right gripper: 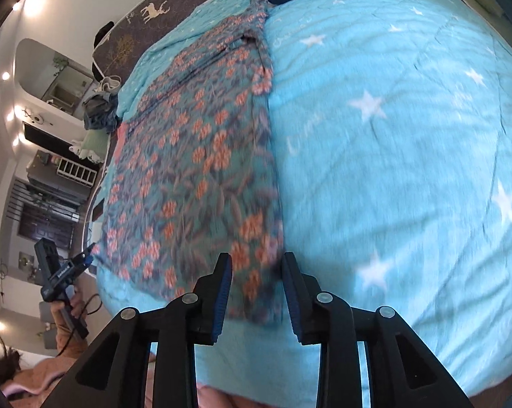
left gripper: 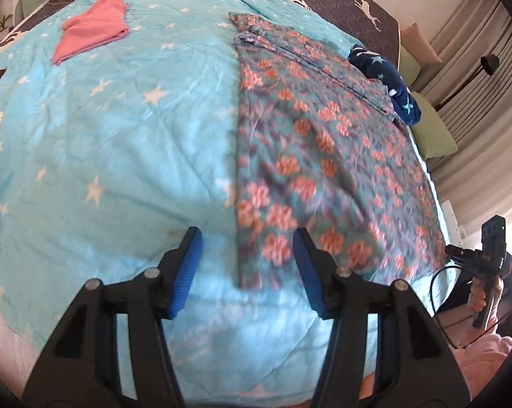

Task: Fold small clothes

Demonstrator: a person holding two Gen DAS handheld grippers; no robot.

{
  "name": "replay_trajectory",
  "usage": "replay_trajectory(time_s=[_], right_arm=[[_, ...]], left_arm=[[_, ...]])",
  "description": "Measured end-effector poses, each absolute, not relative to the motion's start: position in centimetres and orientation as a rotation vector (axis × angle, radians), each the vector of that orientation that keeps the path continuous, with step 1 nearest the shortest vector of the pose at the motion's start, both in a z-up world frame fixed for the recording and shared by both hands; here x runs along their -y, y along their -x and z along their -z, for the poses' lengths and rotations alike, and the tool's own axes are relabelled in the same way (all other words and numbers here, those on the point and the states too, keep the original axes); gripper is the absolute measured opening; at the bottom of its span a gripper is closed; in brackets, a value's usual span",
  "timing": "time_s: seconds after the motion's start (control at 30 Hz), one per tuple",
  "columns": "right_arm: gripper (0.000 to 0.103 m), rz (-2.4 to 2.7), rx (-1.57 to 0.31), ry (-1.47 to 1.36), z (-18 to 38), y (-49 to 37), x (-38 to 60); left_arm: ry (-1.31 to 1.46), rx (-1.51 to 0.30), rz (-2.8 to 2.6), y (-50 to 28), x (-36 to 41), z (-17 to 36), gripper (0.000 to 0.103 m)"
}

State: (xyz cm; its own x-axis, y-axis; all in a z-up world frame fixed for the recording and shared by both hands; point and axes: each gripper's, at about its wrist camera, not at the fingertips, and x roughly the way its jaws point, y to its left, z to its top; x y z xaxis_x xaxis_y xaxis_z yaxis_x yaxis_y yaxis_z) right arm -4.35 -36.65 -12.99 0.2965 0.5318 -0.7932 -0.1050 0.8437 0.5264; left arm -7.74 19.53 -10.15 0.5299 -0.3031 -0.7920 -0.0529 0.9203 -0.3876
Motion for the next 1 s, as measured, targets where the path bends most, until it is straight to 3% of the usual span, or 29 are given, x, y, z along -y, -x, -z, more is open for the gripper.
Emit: replay_trajectory(time_s=[0.03, 0.1, 0.13, 0.2, 0.27, 0.33, 0.57, 0.6, 0.67, 0.7, 0.8, 0.83, 0.87, 1.0], right_arm=[[0.031, -0.441, -1.201, -0.422, 13.2, 4.8, 36.7], [0.031, -0.436, -1.188, -0.453, 13.5, 4.9, 36.9], [0.031, -0.434, -1.184, -0.476, 13.7, 4.9, 37.1], [0.03, -0.435, -1.177, -0.505, 13.8, 4.7, 37.0], [0.014, -0.46, -1.171, -0.553, 13.8, 4.4, 37.0], [0.008, -0.453, -1.166, -0.594, 13.7, 4.1, 37.2], [0.009, -0.409, -1.164, -0.609, 13.8, 4.3, 39.3], [0.01, -0.41, -1.169, -0.616, 13.9, 4.4, 39.4], [0.011, -0.413, -1.177, -0.627, 14.2, 4.5, 39.5], [0.011, -0.416, -1.178, -0.629, 14.3, 4.5, 39.4], [0.013, -0.426, -1.181, -0.64, 14.4, 4.6, 39.3], [0.015, -0.427, -1.181, -0.639, 14.4, 4.7, 39.3], [0.016, -0.431, -1.18, -0.639, 14.4, 4.7, 39.2], [0.027, -0.452, -1.171, -0.645, 14.3, 4.9, 39.1]], left_arm=[[0.391, -1.006, 0.149, 8.0, -19.6, 10.2, 0.052], [0.379, -1.009, 0.109, 8.1, -19.6, 10.4, 0.033], [0.388, -1.01, 0.099, 8.0, -19.7, 10.4, 0.012], [0.452, -1.0, 0.091, 7.9, -20.0, 10.3, 0.009], [0.471, -0.98, 0.089, 8.0, -20.2, 10.0, 0.0], [0.478, -0.951, 0.056, 8.4, -20.9, 9.5, 0.0], [0.57, -0.926, 0.065, 10.4, -24.2, 9.7, 0.003], [0.577, -0.945, 0.111, 10.4, -23.6, 9.9, 0.009], [0.565, -0.98, 0.154, 10.0, -22.2, 10.3, 0.045], [0.542, -0.999, 0.177, 9.7, -21.1, 10.6, 0.048], [0.479, -0.994, 0.191, 9.2, -19.5, 10.5, 0.048], [0.476, -0.993, 0.196, 8.9, -19.2, 10.5, 0.034], [0.479, -0.997, 0.194, 8.6, -19.0, 10.6, 0.008], [0.506, -0.92, 0.098, 9.5, -19.4, 9.6, 0.007]])
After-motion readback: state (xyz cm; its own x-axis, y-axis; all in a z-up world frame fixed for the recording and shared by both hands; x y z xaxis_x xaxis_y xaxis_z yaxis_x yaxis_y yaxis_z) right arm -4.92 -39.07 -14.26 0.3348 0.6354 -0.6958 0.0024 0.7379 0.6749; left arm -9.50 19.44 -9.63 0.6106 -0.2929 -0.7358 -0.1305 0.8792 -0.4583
